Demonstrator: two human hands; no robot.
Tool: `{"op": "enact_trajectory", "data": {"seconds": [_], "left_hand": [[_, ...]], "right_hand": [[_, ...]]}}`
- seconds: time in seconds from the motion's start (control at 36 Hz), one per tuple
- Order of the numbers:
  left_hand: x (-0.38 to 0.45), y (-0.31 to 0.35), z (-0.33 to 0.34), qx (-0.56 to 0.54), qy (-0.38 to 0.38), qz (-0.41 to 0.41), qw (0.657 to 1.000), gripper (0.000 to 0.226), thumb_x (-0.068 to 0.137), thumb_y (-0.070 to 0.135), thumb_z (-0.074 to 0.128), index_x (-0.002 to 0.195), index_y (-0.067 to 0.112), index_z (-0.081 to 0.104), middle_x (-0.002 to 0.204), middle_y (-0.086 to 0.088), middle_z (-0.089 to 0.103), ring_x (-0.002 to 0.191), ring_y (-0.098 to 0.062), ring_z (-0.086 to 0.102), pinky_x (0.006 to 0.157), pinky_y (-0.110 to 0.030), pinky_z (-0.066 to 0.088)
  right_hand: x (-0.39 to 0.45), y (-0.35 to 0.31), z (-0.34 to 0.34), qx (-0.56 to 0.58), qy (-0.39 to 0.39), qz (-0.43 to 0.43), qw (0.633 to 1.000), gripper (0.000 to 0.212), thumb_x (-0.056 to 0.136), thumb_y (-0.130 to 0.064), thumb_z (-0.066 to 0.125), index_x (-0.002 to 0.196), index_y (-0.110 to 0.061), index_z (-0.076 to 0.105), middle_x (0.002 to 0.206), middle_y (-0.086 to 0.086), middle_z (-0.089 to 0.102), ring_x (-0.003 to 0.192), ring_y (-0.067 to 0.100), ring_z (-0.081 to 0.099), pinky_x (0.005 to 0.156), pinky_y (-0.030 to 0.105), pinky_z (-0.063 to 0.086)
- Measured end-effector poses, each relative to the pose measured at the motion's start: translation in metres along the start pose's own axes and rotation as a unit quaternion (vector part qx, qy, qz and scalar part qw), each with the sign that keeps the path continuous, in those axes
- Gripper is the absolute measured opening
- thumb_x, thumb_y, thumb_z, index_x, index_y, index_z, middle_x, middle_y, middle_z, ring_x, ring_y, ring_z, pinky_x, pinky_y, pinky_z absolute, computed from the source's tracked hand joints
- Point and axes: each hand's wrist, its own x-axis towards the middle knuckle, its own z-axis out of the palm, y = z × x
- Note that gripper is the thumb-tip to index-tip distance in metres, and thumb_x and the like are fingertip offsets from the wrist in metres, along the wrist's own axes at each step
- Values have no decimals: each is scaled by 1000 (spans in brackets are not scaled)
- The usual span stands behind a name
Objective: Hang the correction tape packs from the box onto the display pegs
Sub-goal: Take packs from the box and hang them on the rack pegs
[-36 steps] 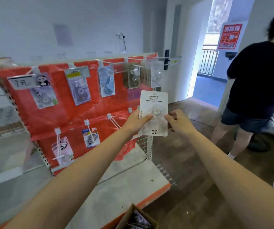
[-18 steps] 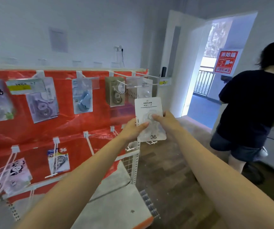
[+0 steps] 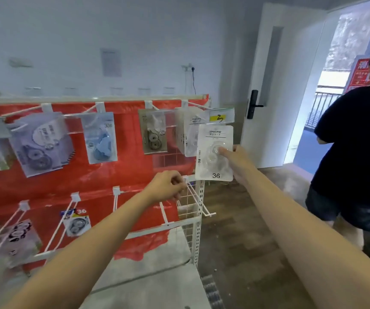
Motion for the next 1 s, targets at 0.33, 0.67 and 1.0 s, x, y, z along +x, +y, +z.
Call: {"op": "enact_trajectory", "data": {"seconds": [0.33,0.67,1.0], "left_hand": [[43,20,9,188,61,6,980,10,92,27,61,89,17,59,90,0,65,84,-16,61,79,-30,49],[74,39,23,219,94,-28,971,20,93,32,56,105,17,59,103,-1,64,93,-19,59,85,-39,51],[86,40,18,191,146,-40,970,19,91,15,54,107,8,61,99,-6,65,86,-18,56,79,-30,47]], "right_hand": [[30,-2,-26,6,-102,-78,992,14,90,-11,63,84,-12,50,84,-2,55,77,13,56,65,22,43],[48,-10,-38,-2,-150,-64,987,23,94,-24,59,105,-9,45,90,-2,53,80,11,53,58,21,39],[55,-14,-34,15,-158,-70,985,18,94,-28,59,90,-17,45,90,-3,53,73,10,54,54,18,46]]}}
